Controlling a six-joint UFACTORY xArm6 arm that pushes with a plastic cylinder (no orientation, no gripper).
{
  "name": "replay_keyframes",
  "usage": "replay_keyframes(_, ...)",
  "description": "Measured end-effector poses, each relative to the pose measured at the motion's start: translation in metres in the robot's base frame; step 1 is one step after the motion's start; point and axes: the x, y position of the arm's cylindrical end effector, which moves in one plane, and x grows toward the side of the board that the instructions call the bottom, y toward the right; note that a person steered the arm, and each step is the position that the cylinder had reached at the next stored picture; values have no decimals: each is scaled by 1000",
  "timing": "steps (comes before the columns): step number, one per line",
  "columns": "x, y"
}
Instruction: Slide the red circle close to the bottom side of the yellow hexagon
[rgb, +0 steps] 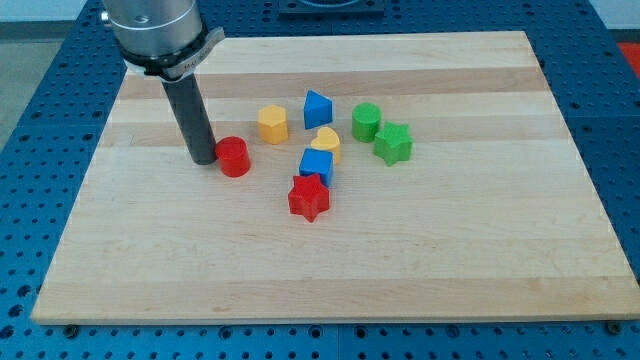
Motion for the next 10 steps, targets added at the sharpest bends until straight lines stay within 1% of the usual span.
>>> replay_keyframes(1,4,1)
replay_keyframes(2,16,1)
replay_keyframes(3,41,1)
replay_keyframes(4,44,2)
replay_keyframes(6,28,6)
replay_keyframes(8,28,26)
replay_keyframes(10,28,31)
